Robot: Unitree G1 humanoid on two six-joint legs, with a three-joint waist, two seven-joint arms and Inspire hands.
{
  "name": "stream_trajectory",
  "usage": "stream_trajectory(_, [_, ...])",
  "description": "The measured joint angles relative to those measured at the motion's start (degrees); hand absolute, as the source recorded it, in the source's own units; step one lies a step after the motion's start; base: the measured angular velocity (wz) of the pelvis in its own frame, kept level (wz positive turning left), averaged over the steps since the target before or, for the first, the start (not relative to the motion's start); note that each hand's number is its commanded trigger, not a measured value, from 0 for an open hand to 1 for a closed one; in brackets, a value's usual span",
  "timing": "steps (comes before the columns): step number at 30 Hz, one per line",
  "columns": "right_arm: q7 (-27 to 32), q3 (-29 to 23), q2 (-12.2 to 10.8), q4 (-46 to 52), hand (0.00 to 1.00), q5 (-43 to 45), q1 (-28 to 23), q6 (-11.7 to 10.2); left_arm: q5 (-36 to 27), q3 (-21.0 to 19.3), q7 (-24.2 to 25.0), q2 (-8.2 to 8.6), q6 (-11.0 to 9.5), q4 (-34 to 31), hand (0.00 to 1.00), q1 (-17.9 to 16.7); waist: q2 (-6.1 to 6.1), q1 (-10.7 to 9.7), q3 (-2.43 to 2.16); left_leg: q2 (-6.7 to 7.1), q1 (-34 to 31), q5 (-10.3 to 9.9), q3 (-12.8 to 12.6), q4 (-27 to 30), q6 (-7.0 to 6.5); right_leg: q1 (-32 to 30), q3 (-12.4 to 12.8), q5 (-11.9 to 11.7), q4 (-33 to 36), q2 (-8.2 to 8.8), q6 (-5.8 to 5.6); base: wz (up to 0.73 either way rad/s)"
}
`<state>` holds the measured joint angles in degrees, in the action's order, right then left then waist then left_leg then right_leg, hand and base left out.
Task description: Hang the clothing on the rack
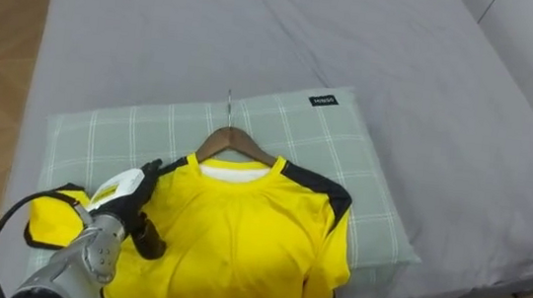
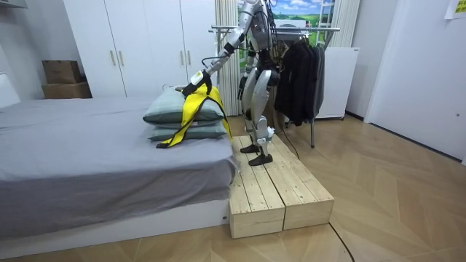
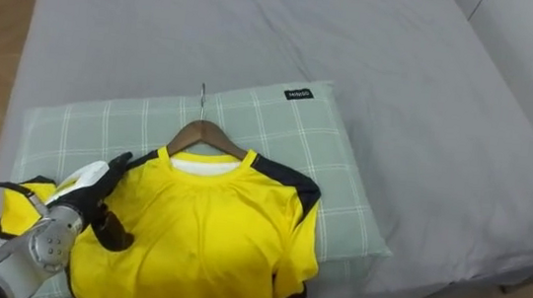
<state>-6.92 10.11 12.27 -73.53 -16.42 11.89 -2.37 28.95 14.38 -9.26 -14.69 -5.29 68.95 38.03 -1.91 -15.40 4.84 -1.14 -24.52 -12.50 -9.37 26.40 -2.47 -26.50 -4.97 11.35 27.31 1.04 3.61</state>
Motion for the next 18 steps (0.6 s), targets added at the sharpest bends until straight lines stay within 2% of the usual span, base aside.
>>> stream_trajectory(8, [0.5, 0.1, -0.1, 0.0, 0.00, -0.3, -0.1, 0.0, 0.0, 0.0, 0.0, 0.13, 0.1, 0.8, 0.00, 0.0, -0.12, 0.0, -0.07, -0.14, 0.0, 0.0, -0.1, 1.0, -0.02, -0.1, 0.1, 0.0, 0.8, -0.05, 0.07, 0.00])
stream_trajectory(13, [0.5, 1.4, 0.0, 0.0, 0.00, -1.3, -0.1, 0.0, 0.0, 0.1, 0.0, 0.30, 1.1, 1.0, 0.00, -0.1, -0.52, 0.0, -0.33, -0.19, -0.8, -0.2, -0.3, 1.4, -0.28, -1.2, 0.3, 0.1, 2.4, 0.02, 0.21, 0.00])
stream_trajectory(18, [0.5, 1.7, 0.1, 0.0, 0.00, -1.3, -0.1, 0.0, -0.1, 0.1, 0.0, 0.35, 1.3, 2.0, 0.00, -0.1, -0.77, -0.1, -0.52, -0.22, -0.8, -0.1, -0.9, 1.3, -0.31, -1.7, 0.3, 0.2, 3.1, 0.29, 0.50, -0.04])
